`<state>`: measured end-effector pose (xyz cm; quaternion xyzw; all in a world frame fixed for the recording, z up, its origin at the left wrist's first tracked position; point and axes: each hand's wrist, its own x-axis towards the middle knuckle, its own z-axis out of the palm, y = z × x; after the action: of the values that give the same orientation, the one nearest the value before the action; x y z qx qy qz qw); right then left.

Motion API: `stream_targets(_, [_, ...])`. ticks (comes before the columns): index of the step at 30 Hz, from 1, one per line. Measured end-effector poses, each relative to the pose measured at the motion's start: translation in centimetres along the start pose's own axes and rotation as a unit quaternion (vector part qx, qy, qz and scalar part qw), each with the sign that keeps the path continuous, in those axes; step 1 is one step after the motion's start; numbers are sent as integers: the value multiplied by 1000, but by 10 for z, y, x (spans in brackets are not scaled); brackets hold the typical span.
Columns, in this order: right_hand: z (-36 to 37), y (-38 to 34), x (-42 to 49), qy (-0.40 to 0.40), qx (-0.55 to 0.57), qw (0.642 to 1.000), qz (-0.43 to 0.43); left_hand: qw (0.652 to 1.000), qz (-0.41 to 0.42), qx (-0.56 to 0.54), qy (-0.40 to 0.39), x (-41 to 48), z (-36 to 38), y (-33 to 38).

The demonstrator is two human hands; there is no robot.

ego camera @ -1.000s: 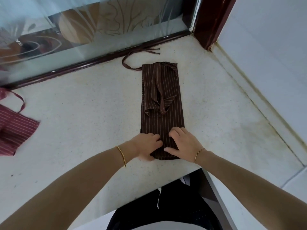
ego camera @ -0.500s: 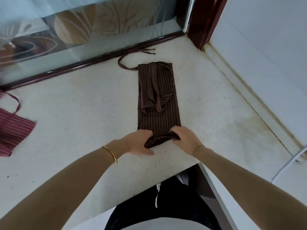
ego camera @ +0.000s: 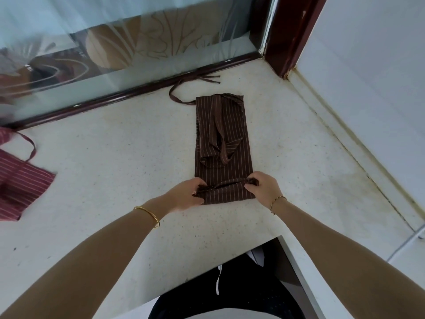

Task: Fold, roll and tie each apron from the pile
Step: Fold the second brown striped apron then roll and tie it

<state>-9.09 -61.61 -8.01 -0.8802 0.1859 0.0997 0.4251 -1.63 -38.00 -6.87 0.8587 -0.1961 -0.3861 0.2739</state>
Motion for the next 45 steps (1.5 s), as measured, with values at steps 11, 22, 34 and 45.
stream_targets(11, [9,1,-3,32,-155,986,-56,994,0,79,79,19,1,4])
stream_targets(22, [12,-8,2,-10,-302,949,-91,974,-4,197,109,25,6,18])
stream_targets(34, [5,19,-7,7,-360,900,-247,932,174,311,64,20,9,0])
stream_targets(45, [0,10,11,64,-202,971,-109,988,84,69,114,19,0,-3])
